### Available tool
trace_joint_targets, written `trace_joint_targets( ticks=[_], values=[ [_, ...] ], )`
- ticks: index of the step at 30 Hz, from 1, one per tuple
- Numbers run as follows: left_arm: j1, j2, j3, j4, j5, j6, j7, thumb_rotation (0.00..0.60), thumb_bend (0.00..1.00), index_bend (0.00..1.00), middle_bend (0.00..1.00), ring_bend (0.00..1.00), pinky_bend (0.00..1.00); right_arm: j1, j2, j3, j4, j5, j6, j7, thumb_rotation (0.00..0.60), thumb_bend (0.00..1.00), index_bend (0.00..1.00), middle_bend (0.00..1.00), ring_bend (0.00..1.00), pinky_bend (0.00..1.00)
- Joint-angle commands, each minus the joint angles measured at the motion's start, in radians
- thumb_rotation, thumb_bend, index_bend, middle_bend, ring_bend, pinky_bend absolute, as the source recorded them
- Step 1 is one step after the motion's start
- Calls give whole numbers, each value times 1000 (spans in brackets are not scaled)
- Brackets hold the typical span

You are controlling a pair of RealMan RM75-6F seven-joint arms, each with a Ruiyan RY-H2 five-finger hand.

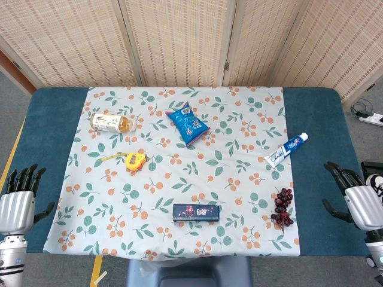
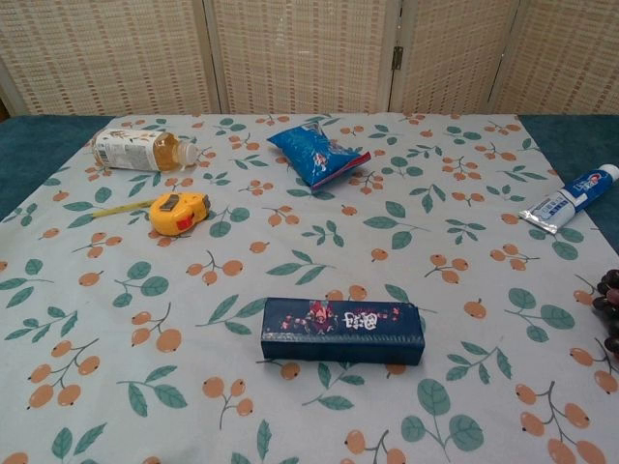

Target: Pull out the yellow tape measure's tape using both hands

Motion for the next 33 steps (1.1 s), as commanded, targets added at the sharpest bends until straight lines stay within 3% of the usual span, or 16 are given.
trace_joint_targets(
  ticks=[1, 8, 14, 23, 33],
  values=[
    [10, 2, 9, -13, 12, 2, 12, 600, 287, 176, 116, 115, 5, 1, -13, 4, 3, -2, 9, -10, 600, 407, 106, 122, 204, 148],
    [12, 1, 2, -28, 17, -22, 30, 600, 286, 172, 117, 114, 5, -14, -25, 7, -9, 26, 20, -46, 600, 406, 105, 122, 203, 148],
    [-28, -25, -37, -8, 15, -74, 24, 600, 286, 165, 117, 115, 6, -21, -20, 13, -21, 40, 27, -57, 600, 406, 105, 122, 202, 148],
    [-216, -78, -138, 88, -46, -326, 6, 600, 280, 121, 116, 99, 11, -10, -7, 23, -46, 44, 18, -95, 600, 406, 105, 121, 203, 148],
    [-437, -220, -226, 327, -207, -603, 29, 600, 262, 122, 116, 109, 12, 7, 3, 29, -65, 34, 6, -99, 600, 407, 106, 121, 204, 148]
  ],
)
